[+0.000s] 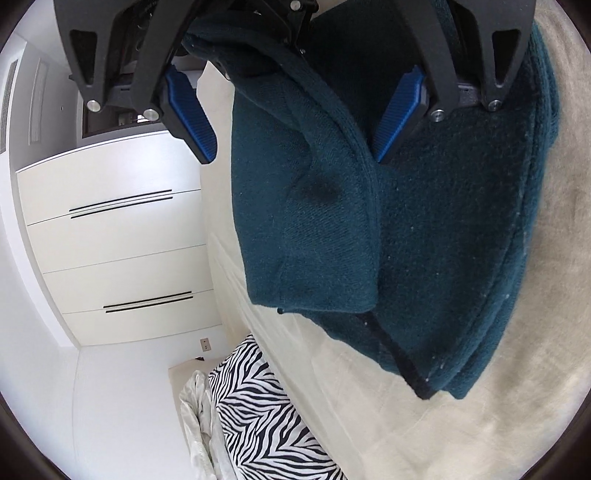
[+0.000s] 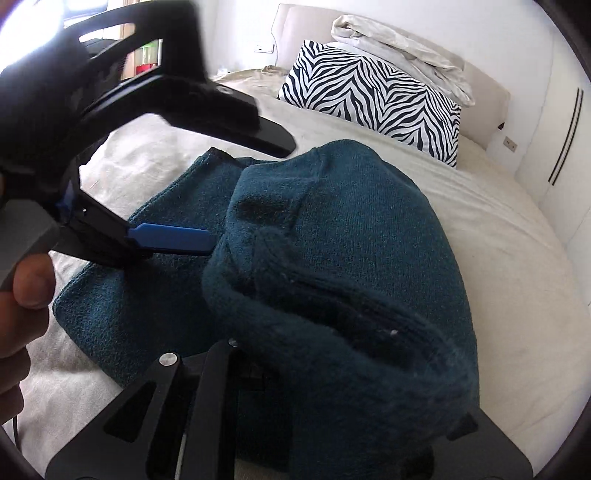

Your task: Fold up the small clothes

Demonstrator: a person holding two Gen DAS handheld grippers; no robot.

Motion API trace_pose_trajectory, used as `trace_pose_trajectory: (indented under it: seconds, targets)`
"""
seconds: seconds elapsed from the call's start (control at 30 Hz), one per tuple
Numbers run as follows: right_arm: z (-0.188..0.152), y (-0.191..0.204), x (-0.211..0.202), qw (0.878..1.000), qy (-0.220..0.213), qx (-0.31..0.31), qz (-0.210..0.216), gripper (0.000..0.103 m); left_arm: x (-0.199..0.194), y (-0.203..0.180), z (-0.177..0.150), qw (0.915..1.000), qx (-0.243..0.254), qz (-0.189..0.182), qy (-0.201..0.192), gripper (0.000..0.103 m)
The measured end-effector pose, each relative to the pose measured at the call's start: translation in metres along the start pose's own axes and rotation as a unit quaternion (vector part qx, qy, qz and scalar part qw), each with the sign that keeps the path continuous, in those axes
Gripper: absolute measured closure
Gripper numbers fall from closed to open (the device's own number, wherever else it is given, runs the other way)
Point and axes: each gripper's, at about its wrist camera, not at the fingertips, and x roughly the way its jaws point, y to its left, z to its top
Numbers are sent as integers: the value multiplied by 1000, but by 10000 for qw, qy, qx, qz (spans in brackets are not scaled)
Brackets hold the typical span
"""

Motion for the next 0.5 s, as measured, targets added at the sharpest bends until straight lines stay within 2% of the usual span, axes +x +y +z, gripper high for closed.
trace_pose_trajectory:
  seconds: [0.07, 0.1, 0.13, 0.17, 0.2, 0.33, 0.5]
  targets:
    - [-2, 12, -7, 9997, -109, -222, -65, 87, 10, 1, 4, 9997, -21, 224, 92, 30]
    - [-3, 15, -11, 9993, -139, -327, -106, 87, 10, 2, 4, 9995, -31, 286, 88, 41]
    - [-4, 19, -14, 9988, -172, -438, -148, 87, 11, 4, 7, 9996, -62, 259, 113, 57]
    - [-6, 22, -18, 9979, -216, -563, -214, 87, 13, 6, 10, 9995, -107, 225, 180, 66]
    - [-9, 24, -23, 9967, -275, -704, -290, 87, 13, 8, 12, 9994, -134, 242, 212, 81]
    - [-23, 33, -33, 9905, -366, -1209, -552, 87, 11, 11, 22, 9994, -112, 224, 235, 88]
    - [-31, 63, -47, 9731, -742, -1978, -918, 90, 0, -2, 32, 9993, 184, 257, 184, 90]
